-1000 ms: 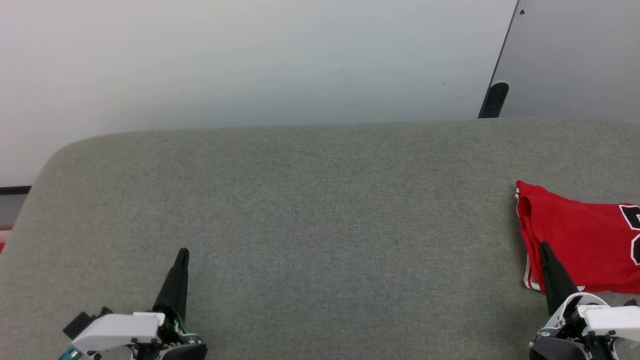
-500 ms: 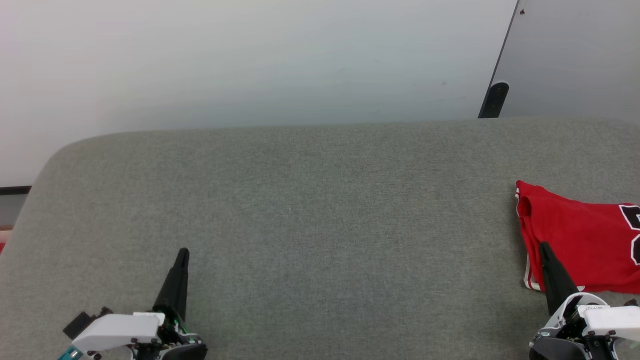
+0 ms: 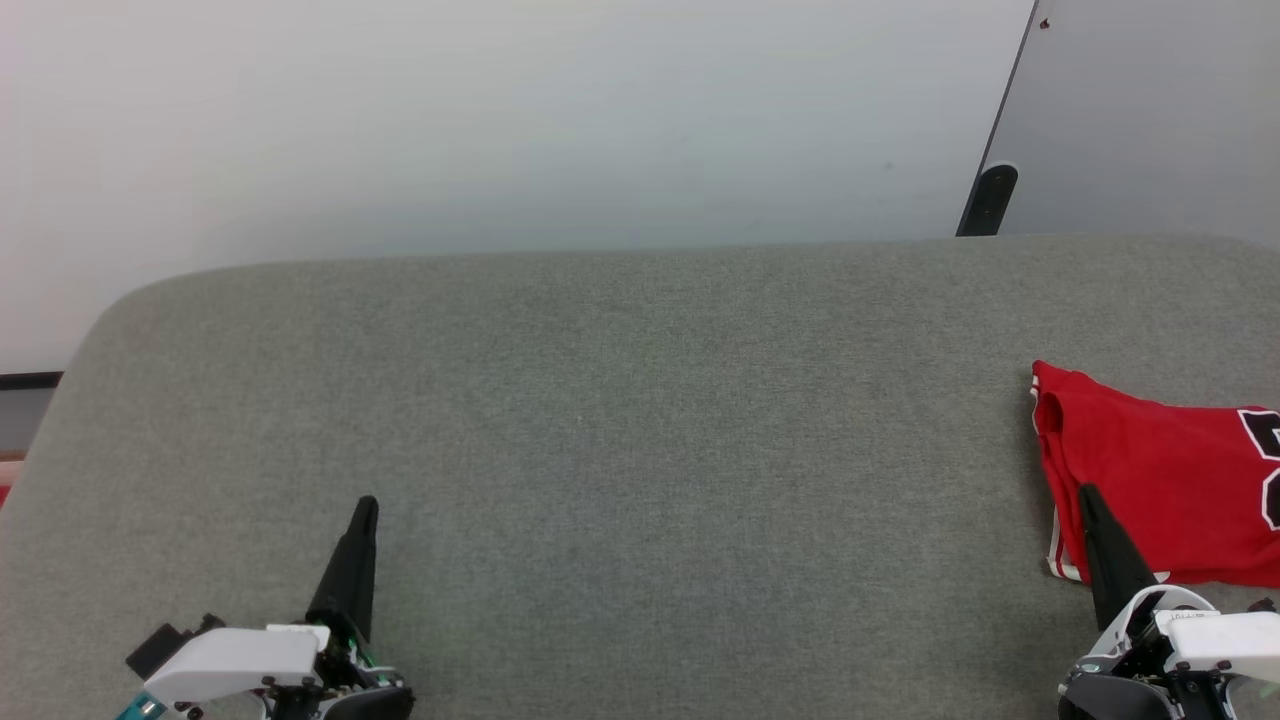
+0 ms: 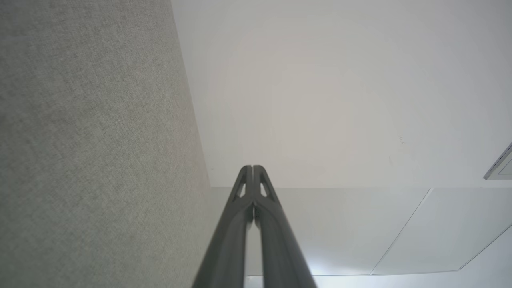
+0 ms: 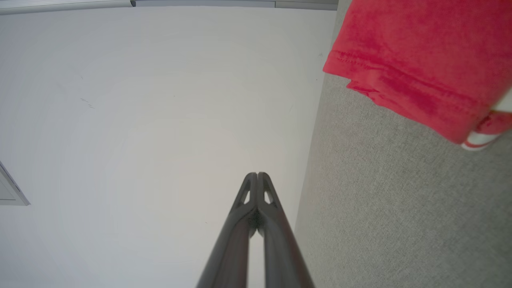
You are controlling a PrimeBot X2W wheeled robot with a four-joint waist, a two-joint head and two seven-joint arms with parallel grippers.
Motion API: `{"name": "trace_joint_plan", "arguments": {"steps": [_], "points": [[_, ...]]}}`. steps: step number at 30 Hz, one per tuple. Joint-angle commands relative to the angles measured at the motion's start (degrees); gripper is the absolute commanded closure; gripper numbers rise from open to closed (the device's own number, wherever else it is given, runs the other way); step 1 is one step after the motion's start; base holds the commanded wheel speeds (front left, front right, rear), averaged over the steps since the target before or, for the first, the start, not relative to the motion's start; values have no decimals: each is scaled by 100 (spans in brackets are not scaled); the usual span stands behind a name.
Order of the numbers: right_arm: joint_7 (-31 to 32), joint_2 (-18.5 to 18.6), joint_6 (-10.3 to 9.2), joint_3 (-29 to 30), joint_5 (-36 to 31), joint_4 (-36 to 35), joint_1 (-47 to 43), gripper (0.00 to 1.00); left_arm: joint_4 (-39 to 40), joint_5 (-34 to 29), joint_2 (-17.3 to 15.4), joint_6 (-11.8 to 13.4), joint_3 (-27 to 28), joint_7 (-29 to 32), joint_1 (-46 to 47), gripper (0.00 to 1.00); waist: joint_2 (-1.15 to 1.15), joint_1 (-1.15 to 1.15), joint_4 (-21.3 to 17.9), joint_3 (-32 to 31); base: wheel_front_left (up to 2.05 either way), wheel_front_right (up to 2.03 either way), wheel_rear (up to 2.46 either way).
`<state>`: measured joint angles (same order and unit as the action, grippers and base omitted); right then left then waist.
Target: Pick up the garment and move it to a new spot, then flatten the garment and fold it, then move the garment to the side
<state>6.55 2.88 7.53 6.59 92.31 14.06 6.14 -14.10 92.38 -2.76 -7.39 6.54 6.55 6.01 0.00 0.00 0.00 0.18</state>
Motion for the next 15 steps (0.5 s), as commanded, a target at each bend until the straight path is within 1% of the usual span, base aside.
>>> {"name": "trace_joint_plan", "arguments": {"steps": [1, 15], "points": [[-1, -16, -8, -2, 19, 2, 19, 100, -6, 3, -4, -31, 16, 15, 57, 100, 0, 0, 0, 0, 0, 0, 0], [-1, -16, -8, -2, 18, 2, 19, 100, -6, 2, -3, -31, 16, 16, 57, 100, 0, 0, 0, 0, 0, 0, 0]]}}
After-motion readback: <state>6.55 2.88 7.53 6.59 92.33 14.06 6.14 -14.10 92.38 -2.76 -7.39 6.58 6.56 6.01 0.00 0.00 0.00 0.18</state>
